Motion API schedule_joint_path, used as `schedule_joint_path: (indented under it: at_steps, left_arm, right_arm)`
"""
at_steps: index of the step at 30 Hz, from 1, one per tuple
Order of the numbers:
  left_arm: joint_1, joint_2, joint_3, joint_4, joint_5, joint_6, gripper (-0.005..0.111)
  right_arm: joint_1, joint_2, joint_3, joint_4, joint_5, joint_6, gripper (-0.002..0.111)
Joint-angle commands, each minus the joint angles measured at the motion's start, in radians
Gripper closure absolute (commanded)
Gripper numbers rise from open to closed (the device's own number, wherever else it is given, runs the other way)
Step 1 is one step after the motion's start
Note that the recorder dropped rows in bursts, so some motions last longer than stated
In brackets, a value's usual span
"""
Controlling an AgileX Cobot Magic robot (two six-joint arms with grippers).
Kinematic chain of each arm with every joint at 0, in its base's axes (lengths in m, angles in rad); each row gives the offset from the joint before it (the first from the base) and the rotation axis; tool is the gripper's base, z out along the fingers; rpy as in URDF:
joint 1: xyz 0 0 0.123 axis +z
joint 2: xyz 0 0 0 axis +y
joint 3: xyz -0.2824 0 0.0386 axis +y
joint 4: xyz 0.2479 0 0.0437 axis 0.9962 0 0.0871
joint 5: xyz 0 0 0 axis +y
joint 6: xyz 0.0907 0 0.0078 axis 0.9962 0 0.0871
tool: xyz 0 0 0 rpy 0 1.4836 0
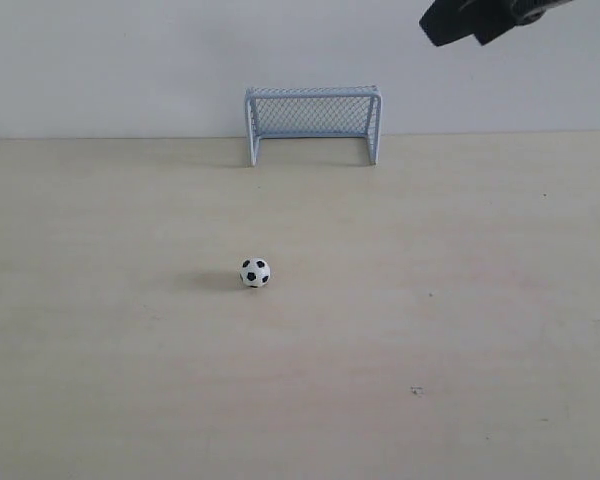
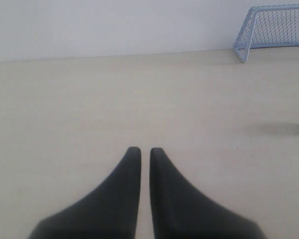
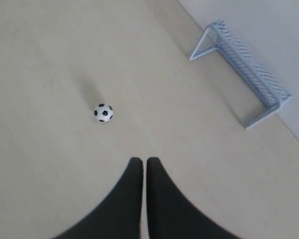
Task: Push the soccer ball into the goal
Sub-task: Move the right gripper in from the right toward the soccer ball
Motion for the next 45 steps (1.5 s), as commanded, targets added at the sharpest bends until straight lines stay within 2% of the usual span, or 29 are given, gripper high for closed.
schedule_joint_path:
  at_steps: [1,13,25,30,37,45]
  left_arm:
    - [0.005,-0.003,-0.004,-0.007,-0.012,-0.009,0.1]
    - [0.005,-0.003,-0.004,-0.007,-0.012,-0.009,0.1]
    - [0.005,-0.003,-0.004,-0.007,-0.012,-0.009,0.1]
    - [0.005,-0.003,-0.004,-0.007,-0.012,-0.009,0.1]
    - [0.005,-0.003,-0.004,-0.007,-0.012,-0.009,0.1]
    - [0.005,-0.003,-0.004,-0.007,-0.012,-0.009,0.1]
  right_arm:
    - [0.018,0.056,-0.044,-0.013,0.066,0.013,0.108]
    - [0.029,0.182,-0.133,0.008,0.144,0.019,0.108]
    - [0.19,0.336,-0.292,-0.063,0.227,0.052,0.108]
    - [0.248,0.44,-0.411,-0.084,0.229,0.069,0.108]
    - [0.274,0.554,-0.501,-0.095,0.229,0.077,0.108]
    - [0.274,0.642,-0.503,-0.095,0.229,0.06,0.108]
